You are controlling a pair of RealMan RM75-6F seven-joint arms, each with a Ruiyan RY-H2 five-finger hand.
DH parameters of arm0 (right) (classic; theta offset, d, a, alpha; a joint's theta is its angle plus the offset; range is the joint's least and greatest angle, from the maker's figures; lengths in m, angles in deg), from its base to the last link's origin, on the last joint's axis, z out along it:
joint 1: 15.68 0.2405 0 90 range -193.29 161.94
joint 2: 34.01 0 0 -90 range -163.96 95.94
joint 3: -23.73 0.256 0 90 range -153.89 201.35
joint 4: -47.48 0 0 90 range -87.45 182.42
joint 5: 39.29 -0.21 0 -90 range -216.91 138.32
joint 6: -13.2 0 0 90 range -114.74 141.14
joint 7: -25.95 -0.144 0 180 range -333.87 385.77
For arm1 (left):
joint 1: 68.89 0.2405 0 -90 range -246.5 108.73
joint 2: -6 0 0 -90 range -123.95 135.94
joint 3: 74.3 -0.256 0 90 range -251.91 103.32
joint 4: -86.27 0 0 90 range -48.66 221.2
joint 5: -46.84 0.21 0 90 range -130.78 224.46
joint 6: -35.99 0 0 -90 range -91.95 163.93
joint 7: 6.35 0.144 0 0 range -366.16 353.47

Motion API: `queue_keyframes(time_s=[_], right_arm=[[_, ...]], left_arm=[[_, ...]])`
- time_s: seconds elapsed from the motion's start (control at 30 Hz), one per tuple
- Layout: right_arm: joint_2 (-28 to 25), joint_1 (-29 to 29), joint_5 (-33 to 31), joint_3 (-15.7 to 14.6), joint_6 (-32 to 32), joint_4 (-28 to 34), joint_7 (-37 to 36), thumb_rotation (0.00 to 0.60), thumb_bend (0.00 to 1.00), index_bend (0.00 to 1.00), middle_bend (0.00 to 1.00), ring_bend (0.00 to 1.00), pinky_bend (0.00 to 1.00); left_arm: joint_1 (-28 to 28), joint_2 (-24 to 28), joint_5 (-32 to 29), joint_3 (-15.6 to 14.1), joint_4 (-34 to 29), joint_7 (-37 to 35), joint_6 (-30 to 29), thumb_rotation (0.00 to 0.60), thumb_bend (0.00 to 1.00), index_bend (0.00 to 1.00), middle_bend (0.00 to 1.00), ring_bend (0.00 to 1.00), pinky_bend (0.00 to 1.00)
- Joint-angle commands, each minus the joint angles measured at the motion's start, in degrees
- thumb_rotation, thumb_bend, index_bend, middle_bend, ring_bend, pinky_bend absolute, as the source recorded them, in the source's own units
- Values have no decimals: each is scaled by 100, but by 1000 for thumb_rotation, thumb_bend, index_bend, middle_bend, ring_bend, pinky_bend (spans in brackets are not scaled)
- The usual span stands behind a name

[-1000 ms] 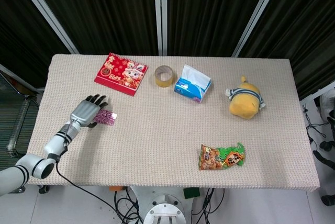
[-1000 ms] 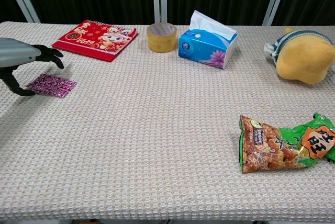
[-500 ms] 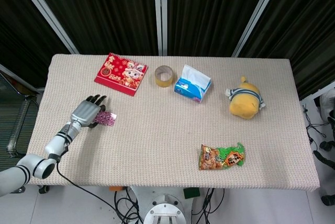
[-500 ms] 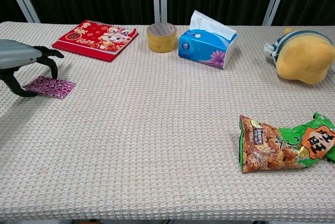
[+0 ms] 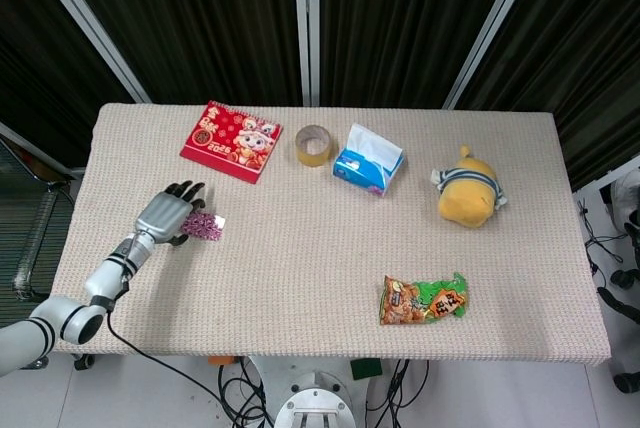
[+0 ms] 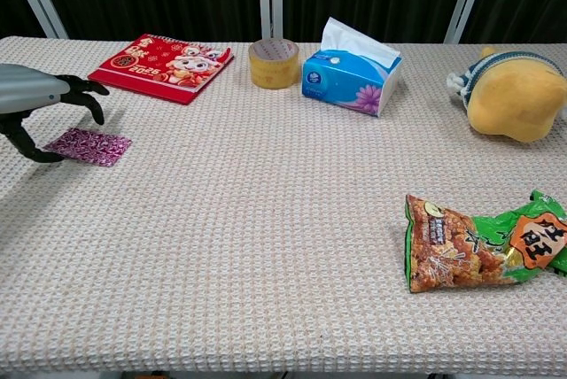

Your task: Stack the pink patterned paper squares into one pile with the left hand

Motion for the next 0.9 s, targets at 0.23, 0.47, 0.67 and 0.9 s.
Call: queue_keyframes(time_s=[0.23,0.47,0.67,0.9], right_arm=[[-2,-19,26,2,-67,14,-29,600,327,0,0,0,0],[87,-109,27,25,-261,-176,-197,600,327,0,0,0,0],[311,-219,-23,28,-414,-533,-204,600,327,0,0,0,0],[398,-197,105,-33,-409,-607,-193,600,327,0,0,0,0]], left_arm=[[312,488,6,-35,-810,153,-543,600,226,136,0,0,126],[1618,1144,315,1,-2060,-162,-3023,498,203,126,0,0,126],[3018,1208,584,-312,-2192,-441,-4986,354,202,126,0,0,125],[3579,1255,813,-551,-1989,-376,-5409,328,203,126,0,0,126]])
